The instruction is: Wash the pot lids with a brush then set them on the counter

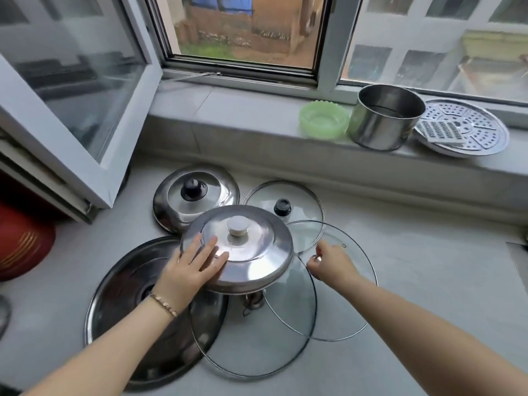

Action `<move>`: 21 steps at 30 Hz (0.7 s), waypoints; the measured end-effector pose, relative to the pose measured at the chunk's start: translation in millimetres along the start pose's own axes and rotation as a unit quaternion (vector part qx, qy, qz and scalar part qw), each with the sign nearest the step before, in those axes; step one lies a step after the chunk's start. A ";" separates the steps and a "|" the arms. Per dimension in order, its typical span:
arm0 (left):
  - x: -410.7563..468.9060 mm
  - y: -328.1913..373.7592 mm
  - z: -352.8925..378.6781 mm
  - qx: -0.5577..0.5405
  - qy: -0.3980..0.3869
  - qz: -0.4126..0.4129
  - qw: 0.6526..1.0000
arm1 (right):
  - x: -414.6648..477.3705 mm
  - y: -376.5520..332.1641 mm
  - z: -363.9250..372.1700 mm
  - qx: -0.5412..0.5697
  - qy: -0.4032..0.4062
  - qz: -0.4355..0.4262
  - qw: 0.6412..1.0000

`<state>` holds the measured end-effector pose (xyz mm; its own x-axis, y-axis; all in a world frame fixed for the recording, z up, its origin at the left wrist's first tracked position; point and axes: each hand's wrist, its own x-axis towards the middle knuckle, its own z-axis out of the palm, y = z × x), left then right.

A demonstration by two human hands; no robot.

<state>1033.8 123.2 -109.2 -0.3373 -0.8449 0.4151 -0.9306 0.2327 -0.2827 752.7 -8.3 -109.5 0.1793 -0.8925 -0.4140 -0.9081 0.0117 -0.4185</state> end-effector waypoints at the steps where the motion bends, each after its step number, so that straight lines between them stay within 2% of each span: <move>1: -3.1 -0.7 2.4 -0.008 -0.035 -0.017 0.999 | -0.6 0.3 3.0 0.015 -0.005 0.009 1.000; 5: -2.6 -3.4 8.1 -0.034 -0.203 -0.043 0.978 | -1.9 2.0 12.2 0.055 -0.004 0.026 0.998; 9: 1.8 -4.0 12.5 -0.081 -0.318 -0.055 0.943 | -4.7 3.3 17.4 0.094 -0.002 0.032 0.995; 11: -0.7 -3.1 13.2 -0.085 -0.331 -0.055 0.938 | -5.8 2.9 16.4 0.093 -0.011 0.031 0.995; 17: 38.2 14.3 -19.2 -0.009 -0.296 -0.021 0.955 | -15.8 3.9 -12.5 0.011 -0.071 0.010 0.997; 19: 81.3 31.2 -53.3 -0.011 -0.346 -0.019 0.938 | -22.8 4.5 -34.3 -0.032 -0.083 -0.003 0.996; 21: 120.9 50.4 -68.3 -0.064 -0.409 -0.066 0.908 | -29.1 4.6 -61.2 -0.086 -0.079 -0.020 0.993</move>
